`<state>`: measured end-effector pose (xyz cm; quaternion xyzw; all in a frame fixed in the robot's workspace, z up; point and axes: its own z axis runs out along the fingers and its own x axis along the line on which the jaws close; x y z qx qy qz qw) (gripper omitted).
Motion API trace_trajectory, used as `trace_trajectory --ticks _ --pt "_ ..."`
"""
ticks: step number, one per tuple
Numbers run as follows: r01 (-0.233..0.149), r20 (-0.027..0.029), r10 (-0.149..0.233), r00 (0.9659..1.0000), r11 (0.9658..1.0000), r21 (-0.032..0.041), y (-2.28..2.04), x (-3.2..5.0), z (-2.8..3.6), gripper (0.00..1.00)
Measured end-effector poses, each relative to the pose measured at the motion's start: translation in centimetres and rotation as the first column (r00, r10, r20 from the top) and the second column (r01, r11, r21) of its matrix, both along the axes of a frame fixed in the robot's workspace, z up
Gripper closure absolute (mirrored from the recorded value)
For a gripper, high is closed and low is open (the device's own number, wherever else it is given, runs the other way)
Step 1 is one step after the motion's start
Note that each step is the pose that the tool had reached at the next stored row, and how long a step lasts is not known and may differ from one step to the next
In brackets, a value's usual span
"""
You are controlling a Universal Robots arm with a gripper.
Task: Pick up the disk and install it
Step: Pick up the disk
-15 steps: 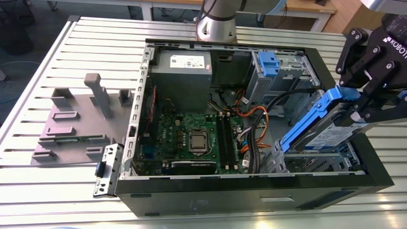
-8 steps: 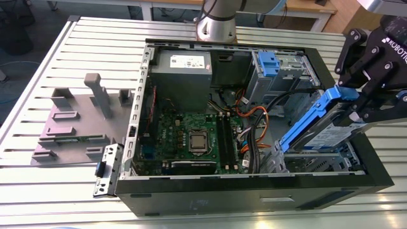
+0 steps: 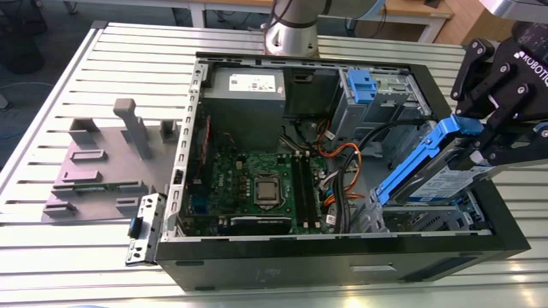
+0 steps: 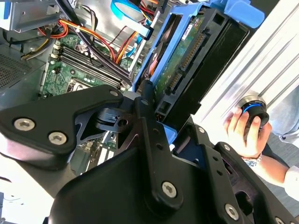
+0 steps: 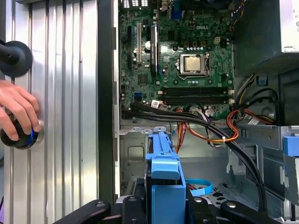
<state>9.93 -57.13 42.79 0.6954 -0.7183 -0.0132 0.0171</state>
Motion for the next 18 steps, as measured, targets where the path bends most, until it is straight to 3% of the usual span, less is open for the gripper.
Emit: trace_trajectory --ticks 5,12,18 --pt "0.002 0.0 -0.002 1.0 1.0 -0.0006 0.01 0.02 0.67 0.64" --pt "0.031 0.0 -0.031 0.9995 0.9995 -0.0008 0.12 0.24 0.66 0.64" --pt "0.034 -0.0008 -0.034 0.9994 0.9994 -0.001 0.34 0.32 0.42 0.64"
